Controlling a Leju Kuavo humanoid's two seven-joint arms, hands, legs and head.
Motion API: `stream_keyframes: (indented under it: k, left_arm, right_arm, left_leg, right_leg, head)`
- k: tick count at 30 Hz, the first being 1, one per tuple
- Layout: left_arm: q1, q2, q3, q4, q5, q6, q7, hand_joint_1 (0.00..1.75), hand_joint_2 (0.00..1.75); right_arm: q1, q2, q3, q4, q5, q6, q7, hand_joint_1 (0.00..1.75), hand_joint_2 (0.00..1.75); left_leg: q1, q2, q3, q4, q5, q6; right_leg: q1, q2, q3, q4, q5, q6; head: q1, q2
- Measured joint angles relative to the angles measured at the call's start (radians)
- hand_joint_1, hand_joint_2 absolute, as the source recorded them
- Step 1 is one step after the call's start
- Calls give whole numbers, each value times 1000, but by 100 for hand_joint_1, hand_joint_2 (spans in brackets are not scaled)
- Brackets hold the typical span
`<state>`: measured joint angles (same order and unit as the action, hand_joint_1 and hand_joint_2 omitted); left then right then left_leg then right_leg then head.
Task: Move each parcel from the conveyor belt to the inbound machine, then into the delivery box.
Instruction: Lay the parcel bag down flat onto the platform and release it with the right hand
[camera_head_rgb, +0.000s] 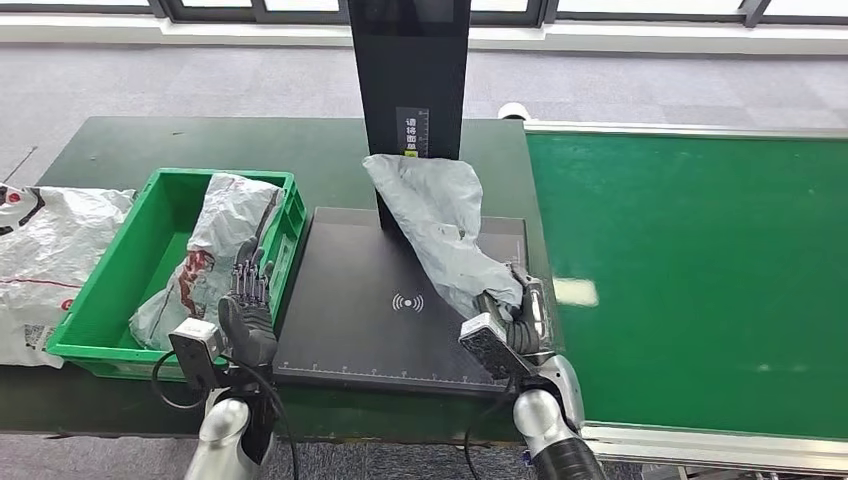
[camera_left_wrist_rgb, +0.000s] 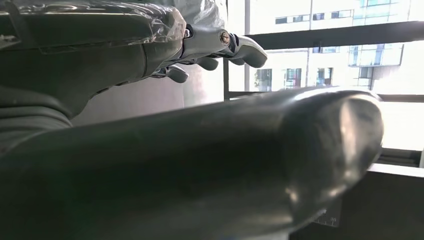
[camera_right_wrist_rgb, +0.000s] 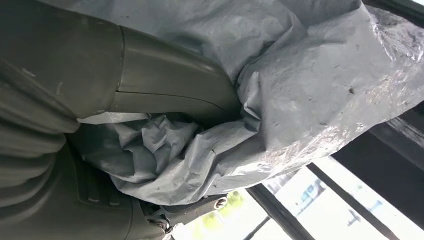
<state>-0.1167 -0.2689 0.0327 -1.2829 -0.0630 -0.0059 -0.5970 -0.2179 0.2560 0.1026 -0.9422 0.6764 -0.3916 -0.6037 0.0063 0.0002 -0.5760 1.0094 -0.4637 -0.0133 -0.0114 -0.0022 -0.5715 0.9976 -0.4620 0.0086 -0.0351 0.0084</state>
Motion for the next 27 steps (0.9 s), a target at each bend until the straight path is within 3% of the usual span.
stream_keyframes:
  k: [1,4,5,10,16,27]
  left_arm:
    - [1,0,-1,0,9,-2,3,0,0]
    - [3,0,-1,0,29,-9,10,0,0]
    - [3,0,-1,0,33,-11,12,0,0]
    - [8,-2,-1,-8,21,-8,22,0,0]
    - [20,-20,-1,-32,-29,99,48,0,0]
    - [30,-33,-3,-54,-32,133,59,0,0]
  right_arm:
    - [-11,2,0,30,-3,5,2,148,175]
    - [-35,6,0,107,-10,17,0,17,175]
    - [-42,7,0,129,-9,19,-1,0,175]
    - [-55,14,0,188,-11,43,-17,0,175]
    - [-39,22,1,177,-25,97,-34,0,175]
    - [-18,25,15,142,-27,118,-38,0,175]
  left_leg:
    - [0,0,0,0,0,0]
    - [0,0,-1,0,0,0]
    - [0,0,-1,0,0,0]
    - [0,0,-1,0,0,0]
    - [0,0,-1,0,0,0]
    - [0,0,-1,0,0,0]
  right_leg:
    - [0,0,0,0,0,0]
    - [0,0,0,0,0,0]
    - [0,0,-1,0,0,0]
    - [0,0,-1,0,0,0]
    - [0,0,-1,0,0,0]
    - [0,0,-1,0,0,0]
  head:
    - [0,0]
    - [0,0]
    - [0,0]
    - [0,0]
    - [0,0]
    - [0,0]
